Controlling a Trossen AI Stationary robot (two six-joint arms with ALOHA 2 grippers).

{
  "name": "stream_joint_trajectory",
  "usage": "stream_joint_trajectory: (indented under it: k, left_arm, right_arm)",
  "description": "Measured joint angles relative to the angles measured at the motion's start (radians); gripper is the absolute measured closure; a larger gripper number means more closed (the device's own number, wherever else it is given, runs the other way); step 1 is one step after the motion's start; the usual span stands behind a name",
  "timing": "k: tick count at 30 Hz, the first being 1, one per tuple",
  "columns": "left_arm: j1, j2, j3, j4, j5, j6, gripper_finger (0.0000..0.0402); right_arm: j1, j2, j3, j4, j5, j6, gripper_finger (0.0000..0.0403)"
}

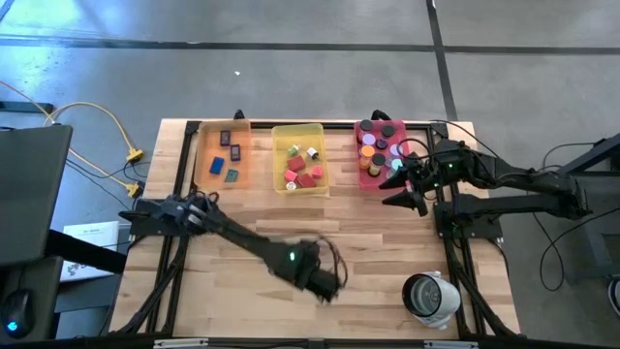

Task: Pick & Place Office items
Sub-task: Put the purple charger adapter into the yellow bin

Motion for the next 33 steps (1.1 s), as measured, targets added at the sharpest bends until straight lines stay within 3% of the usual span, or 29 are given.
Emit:
stream_joint_trajectory:
  k: [8,16,24,33]
  left_arm:
    - [0.201,-0.127,0.000,-0.220,-0.066,0.212,0.0189]
    - [0.428,-0.228,0.000,-0.252,-0.063,0.451,0.0189]
    - [0.673,-0.231,0.000,-0.245,-0.035,0.746,0.0189]
    - [0.957,-0.193,0.000,-0.175,0.020,1.090,0.0188]
  right_arm:
    - [0.000,0.000,0.000,0.001,0.001,-0.081,0.0141]
    - [0.000,0.000,0.000,0.001,-0.006,-0.078,0.0141]
    - [0.000,0.000,0.000,0.001,0.002,-0.074,0.0141]
    - [0.000,0.035,0.000,0.016,0.182,0.011,0.0141]
